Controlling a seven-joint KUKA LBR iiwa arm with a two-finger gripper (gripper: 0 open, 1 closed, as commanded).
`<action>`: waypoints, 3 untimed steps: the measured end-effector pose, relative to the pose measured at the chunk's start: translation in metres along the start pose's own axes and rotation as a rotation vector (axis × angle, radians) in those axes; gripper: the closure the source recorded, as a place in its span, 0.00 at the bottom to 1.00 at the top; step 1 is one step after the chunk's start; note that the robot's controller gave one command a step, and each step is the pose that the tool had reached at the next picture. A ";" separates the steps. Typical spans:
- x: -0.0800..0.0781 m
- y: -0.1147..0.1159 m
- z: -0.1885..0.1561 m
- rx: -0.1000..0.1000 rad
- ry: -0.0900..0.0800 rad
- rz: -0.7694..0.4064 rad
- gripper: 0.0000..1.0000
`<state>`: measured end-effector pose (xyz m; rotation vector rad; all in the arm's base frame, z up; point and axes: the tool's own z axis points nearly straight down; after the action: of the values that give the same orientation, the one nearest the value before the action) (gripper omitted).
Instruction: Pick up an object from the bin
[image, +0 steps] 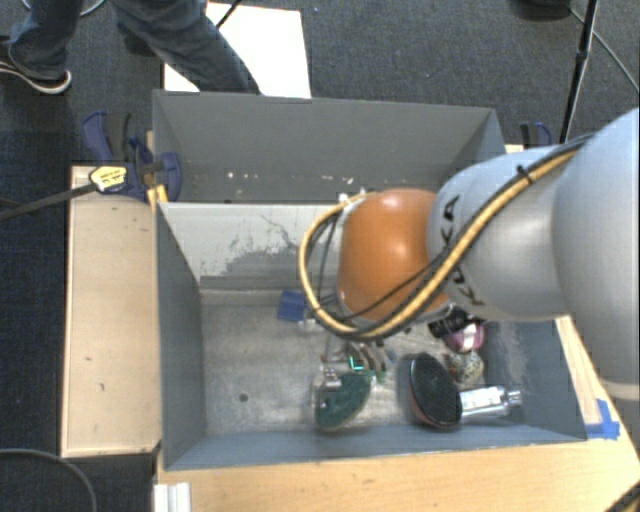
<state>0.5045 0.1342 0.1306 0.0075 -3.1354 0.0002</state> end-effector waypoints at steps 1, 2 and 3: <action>-0.023 -0.096 -0.006 0.003 -0.012 -0.217 0.00; 0.022 -0.126 0.011 0.001 -0.002 -0.302 0.00; 0.021 -0.096 0.031 0.000 -0.003 -0.493 0.00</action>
Offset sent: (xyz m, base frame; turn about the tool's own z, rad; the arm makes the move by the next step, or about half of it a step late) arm 0.0219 -0.0926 0.0053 -0.2225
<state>0.4840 0.0381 0.0998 0.7733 -3.0415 -0.0017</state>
